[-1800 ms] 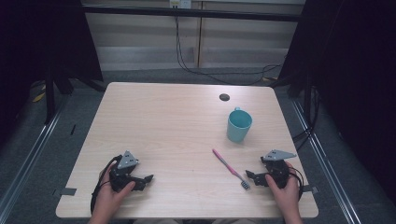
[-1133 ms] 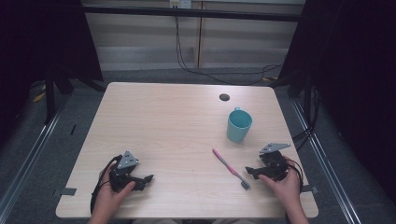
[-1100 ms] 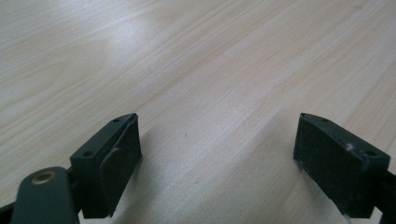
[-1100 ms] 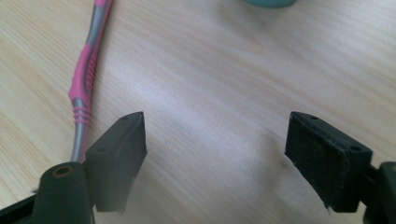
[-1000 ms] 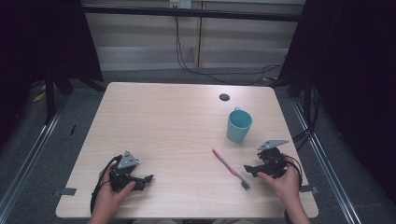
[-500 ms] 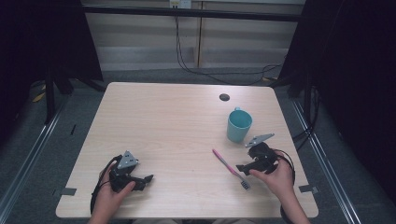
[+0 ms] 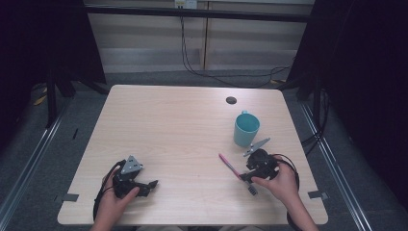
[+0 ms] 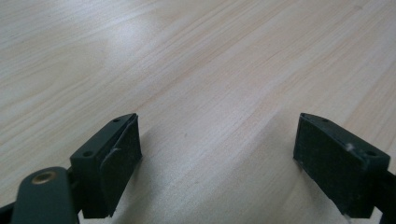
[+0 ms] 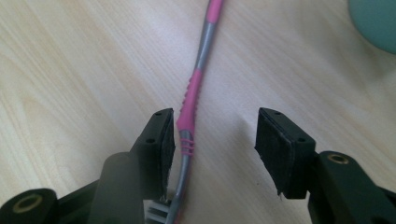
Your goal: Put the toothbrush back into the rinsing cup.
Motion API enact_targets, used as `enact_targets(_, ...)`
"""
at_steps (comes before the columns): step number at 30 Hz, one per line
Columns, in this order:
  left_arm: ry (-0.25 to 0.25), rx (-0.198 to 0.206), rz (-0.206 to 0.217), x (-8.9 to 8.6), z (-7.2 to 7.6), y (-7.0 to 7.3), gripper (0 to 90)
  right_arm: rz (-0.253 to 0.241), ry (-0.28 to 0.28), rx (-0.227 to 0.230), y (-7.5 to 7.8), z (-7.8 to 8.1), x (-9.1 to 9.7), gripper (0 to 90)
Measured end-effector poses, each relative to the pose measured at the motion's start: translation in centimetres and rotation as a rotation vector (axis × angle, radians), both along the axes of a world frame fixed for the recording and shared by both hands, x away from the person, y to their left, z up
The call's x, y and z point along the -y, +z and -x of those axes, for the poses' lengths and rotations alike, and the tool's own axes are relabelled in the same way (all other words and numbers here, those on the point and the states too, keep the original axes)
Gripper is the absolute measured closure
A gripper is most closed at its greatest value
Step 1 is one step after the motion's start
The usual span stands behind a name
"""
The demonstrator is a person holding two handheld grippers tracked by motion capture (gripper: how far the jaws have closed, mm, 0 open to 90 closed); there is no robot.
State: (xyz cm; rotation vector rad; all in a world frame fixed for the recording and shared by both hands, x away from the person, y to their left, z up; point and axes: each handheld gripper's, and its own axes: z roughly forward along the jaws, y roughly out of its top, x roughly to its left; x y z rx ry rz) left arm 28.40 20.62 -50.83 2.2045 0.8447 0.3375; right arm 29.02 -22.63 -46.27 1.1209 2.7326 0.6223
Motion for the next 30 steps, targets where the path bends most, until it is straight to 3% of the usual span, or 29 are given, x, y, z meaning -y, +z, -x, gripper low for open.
enact_targets(2, 0.000, 0.001, 0.001, 0.0, 0.0, 0.0, 14.7, 0.027, 0.022, -0.006, 0.2, 0.0, -0.5, 48.7)
enact_targets(8, 0.000, 0.000, 0.000, 0.0, 0.0, 0.0, 14.7, 0.045, 0.052, -0.015, 0.3, -0.2, -0.9, 52.5)
enact_targets(14, -0.001, 0.001, 0.001, 0.0, 0.0, 0.0, 14.7, 0.092, 0.082, -0.059, -0.1, -0.3, -1.4, 55.6)
enact_targets(25, 0.001, -0.001, 0.000, 0.0, 0.0, 0.0, 14.7, 0.126, 0.120, -0.116, -0.3, -0.9, -2.3, 66.5)
enact_targets(30, 0.000, 0.000, 0.000, 0.0, 0.0, 0.0, 14.7, 0.138, 0.143, -0.122, -0.6, -1.1, -2.3, 71.4)
